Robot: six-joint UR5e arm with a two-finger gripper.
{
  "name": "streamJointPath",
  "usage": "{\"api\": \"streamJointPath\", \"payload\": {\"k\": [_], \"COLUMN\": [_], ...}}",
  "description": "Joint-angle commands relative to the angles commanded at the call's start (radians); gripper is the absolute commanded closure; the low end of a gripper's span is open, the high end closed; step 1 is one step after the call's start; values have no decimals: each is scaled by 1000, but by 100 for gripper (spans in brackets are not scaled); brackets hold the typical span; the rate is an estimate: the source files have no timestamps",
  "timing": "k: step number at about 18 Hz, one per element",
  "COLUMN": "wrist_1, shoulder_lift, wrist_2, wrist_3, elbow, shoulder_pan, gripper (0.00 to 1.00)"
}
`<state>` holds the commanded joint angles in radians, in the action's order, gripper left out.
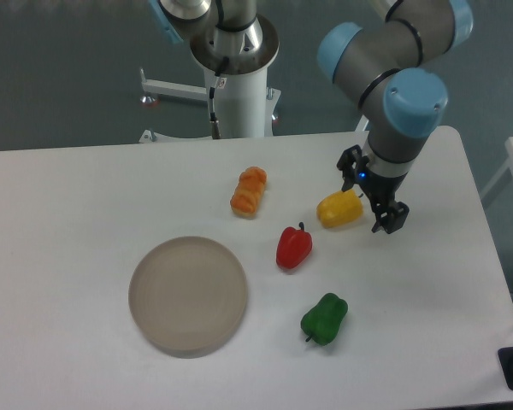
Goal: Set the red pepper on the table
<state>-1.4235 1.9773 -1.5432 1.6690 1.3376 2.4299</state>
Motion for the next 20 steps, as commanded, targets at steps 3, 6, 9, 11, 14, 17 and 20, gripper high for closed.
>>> {"api": "streamJointPath", "payload": {"k": [3,6,9,11,14,17,20], "wrist_1": [0,2,3,3,3,5,6], "shoulder_lift": [2,0,-2,-3,-6,-5,-3], "wrist_2": [-2,-3,-3,-3,-3,-3,-3], "wrist_3": [0,0,2,2,2,2,2], "elbow": [-2,-2,6,6,11,12,12], "shoulder_pan": [3,6,12,12,15,15,14], "gripper": [0,0,0,0,0,0,0]}}
